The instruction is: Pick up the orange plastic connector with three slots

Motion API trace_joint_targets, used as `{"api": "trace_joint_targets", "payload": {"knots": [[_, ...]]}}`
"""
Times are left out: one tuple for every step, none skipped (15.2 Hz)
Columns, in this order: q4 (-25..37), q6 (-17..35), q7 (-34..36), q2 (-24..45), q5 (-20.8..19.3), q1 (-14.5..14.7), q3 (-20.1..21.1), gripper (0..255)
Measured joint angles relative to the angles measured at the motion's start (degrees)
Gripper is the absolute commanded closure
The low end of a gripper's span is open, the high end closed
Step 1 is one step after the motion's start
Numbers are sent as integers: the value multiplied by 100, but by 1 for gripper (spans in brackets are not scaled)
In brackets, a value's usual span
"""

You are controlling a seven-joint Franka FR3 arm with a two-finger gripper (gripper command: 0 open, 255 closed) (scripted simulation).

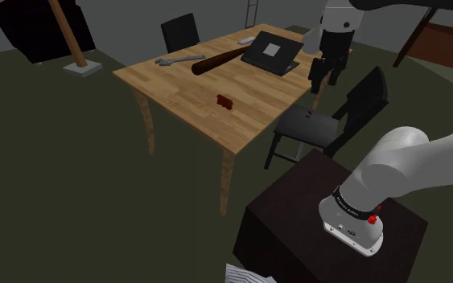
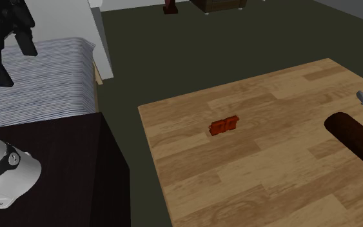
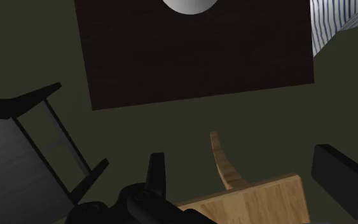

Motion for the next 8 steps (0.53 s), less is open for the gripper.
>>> {"api": "trace_joint_targets", "payload": {"knots": [[0,0,0,0,0,0,0,0],[-17,90,-15,73,-10,6,-9,0],[27,209,-31,230,-16,20,-14,0],[9,371,-53,372,-28,33,-25,0],[35,532,-73,550,-37,49,-31,0],[64,712,-94,753,-44,67,-39,0],[142,863,-124,972,-55,81,-52,0],[143,1047,-161,1153,-74,89,-73,0]]}}
